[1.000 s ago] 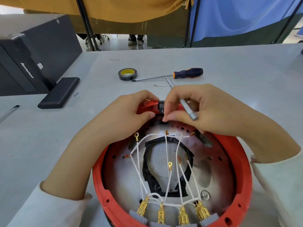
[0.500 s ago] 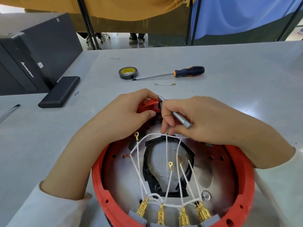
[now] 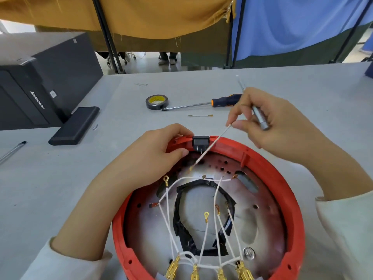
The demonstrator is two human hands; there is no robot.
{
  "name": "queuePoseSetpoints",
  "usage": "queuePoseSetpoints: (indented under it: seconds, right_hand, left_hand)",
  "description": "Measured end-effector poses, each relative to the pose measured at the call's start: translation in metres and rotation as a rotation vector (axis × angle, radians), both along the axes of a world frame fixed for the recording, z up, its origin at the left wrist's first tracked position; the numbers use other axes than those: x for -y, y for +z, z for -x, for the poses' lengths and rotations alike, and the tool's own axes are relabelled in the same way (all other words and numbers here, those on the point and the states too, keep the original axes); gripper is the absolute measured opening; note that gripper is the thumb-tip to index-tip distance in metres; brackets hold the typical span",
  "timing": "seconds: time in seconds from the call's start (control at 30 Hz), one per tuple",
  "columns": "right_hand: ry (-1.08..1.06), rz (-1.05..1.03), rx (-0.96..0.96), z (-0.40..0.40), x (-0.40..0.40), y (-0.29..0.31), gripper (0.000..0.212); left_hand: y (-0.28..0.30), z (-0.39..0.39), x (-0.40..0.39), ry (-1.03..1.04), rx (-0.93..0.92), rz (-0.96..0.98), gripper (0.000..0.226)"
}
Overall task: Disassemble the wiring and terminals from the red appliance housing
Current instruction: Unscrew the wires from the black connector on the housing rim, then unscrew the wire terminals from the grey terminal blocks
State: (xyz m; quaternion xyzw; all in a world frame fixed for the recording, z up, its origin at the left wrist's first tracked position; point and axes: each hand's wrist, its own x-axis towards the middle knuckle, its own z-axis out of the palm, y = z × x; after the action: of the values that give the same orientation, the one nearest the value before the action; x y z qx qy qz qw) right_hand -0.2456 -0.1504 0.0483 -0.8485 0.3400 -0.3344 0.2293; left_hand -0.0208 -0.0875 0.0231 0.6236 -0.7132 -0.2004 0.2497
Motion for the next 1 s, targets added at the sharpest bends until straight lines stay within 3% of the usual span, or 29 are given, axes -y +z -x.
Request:
queuePoseSetpoints:
  seconds: [0.13, 0.3, 0.53, 0.73, 0.83, 1.0]
  right_hand:
    - [-0.204, -0.093, 0.262, 0.005, 0.022, -0.017, 0.041]
    - [-0.361, -0.326, 0.380, -0.007, 0.045, -0.059, 0.034]
    - [-0.493, -0.331, 0.271, -0.029, 0.084, -0.070, 0.033]
    - [-0.476, -0.334, 0.143, -0.034, 0.090, -0.072, 0.027]
    - [-0.444, -0.356, 0.173, -0.028, 0.082, -0.065, 0.028]
    - [-0.112, -0.458, 0.243, -0.025, 0.045, -0.027, 0.030]
  left_hand:
    - [0.000, 0.000, -0.001, 0.005, -0.001, -0.004, 0.025]
    - [0.000, 0.000, -0.001, 0.003, 0.005, -0.001, 0.024]
    - [-0.001, -0.001, -0.001, -0.003, -0.030, 0.000, 0.024]
    - [-0.004, -0.002, -0.001, -0.006, -0.037, -0.009, 0.026]
    - [-0.004, -0.002, 0.000, -0.005, -0.023, -0.010, 0.027]
    - [-0.005, -0.003, 0.001, 0.000, -0.005, 0.009, 0.027]
